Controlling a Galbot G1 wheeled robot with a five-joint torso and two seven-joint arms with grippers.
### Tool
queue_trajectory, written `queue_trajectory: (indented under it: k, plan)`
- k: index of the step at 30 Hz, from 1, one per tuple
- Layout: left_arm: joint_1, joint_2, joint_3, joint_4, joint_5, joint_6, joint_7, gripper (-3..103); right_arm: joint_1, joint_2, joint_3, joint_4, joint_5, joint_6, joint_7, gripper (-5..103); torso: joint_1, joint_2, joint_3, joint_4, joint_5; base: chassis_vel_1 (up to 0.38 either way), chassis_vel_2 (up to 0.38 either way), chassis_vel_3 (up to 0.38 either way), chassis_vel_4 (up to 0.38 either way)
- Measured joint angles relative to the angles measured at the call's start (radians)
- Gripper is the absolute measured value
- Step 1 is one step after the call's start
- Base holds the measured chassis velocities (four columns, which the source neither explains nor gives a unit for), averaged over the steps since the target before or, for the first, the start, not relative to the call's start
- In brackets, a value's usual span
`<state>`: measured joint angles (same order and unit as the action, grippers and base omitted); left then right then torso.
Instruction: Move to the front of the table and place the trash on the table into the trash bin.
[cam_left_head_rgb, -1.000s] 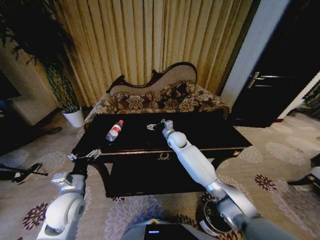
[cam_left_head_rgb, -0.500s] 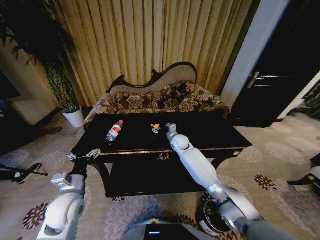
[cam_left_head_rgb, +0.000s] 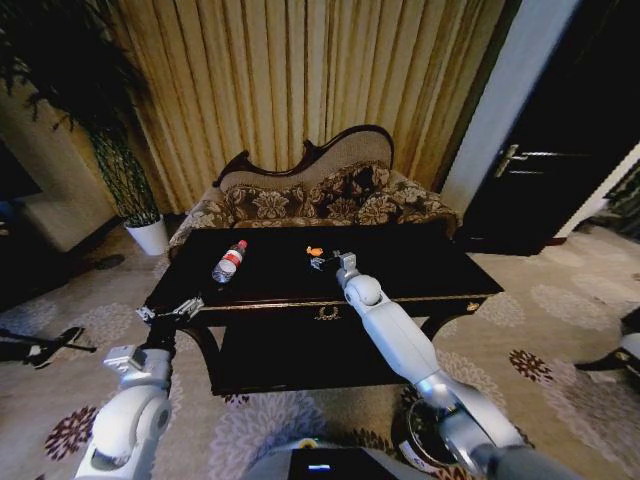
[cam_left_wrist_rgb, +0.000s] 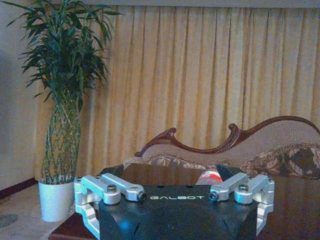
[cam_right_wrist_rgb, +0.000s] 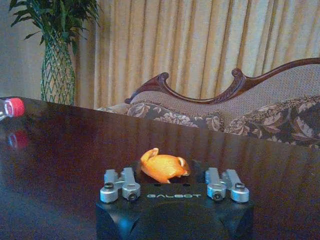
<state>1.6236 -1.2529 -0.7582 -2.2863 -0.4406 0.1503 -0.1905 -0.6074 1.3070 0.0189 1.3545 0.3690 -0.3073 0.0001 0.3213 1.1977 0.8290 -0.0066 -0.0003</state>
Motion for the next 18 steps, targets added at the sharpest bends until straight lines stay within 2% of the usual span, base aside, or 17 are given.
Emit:
queue_trajectory:
  k: [1, 2, 4, 5, 8, 9, 10, 11, 13, 18]
  plan:
    - [0.0, -0.001, 0.0, 0.001, 0.0, -0.001, 0.001, 100, 0.0, 0.0, -0.001, 0.001, 0.0, 0.0, 0.0, 52, 0.0, 0.0, 0.0, 0.0, 0.0, 0.0, 0.0, 0.0, 0.0]
    - [0.0, -0.001, 0.0, 0.001, 0.0, -0.001, 0.001, 100, 0.0, 0.0, -0.001, 0.001, 0.0, 0.0, 0.0, 52, 0.0, 0.0, 0.0, 0.0, 0.0, 0.0, 0.0, 0.0, 0.0]
    - [0.0, -0.002, 0.001, 0.002, 0.001, -0.001, 0.001, 100, 0.0, -0.001, -0.005, 0.001, 0.001, 0.0, 0.0, 42, 0.0, 0.0, 0.0, 0.0, 0.0, 0.0, 0.0, 0.0, 0.0]
    - [-0.001, -0.002, 0.001, 0.003, 0.001, -0.002, 0.001, 100, 0.001, -0.001, -0.006, 0.001, 0.001, 0.0, 0.0, 42, 0.0, 0.0, 0.0, -0.0001, 0.0, 0.0, 0.0, 0.0, 0.0]
    - [-0.003, -0.002, 0.002, 0.005, 0.001, -0.002, 0.002, 100, 0.005, -0.001, -0.011, -0.002, 0.003, 0.0, 0.0, 31, 0.0, 0.0, 0.0, -0.0001, 0.0002, 0.0, 0.0, 0.0, 0.0]
    - [-0.003, -0.002, 0.002, 0.006, 0.001, -0.002, 0.002, 100, 0.005, -0.001, -0.012, -0.002, 0.003, 0.0, 0.0, 31, 0.0, 0.0, 0.0, -0.0001, 0.0002, 0.0, 0.0, 0.0, 0.0]
    - [-0.005, -0.002, 0.002, 0.008, 0.001, -0.003, 0.003, 100, 0.007, 0.0, -0.014, -0.004, 0.003, 0.0, 0.0, 20, 0.0, 0.0, 0.0, -0.0001, 0.0001, 0.0, 0.0, 0.0, 0.0]
    - [-0.005, -0.002, 0.002, 0.008, 0.001, -0.003, 0.003, 100, 0.007, 0.0, -0.014, -0.004, 0.003, 0.0, 0.0, 20, 0.0, 0.0, 0.0, -0.0001, 0.0001, 0.0, 0.0, 0.0, 0.0]
    - [-0.005, -0.003, 0.003, 0.011, 0.001, -0.004, 0.005, 100, 0.007, 0.002, -0.017, -0.005, 0.004, -0.001, 0.0, 9, 0.0, 0.0, 0.0, -0.0001, 0.0002, 0.0, 0.0, 0.0, 0.0]
    - [-0.006, -0.005, 0.003, 0.017, 0.001, -0.007, 0.008, 100, 0.008, 0.003, -0.021, 0.003, 0.007, -0.006, 0.0, 3, 0.0, 0.0, 0.001, 0.0001, 0.0005, 0.0, 0.0, 0.0, 0.0]
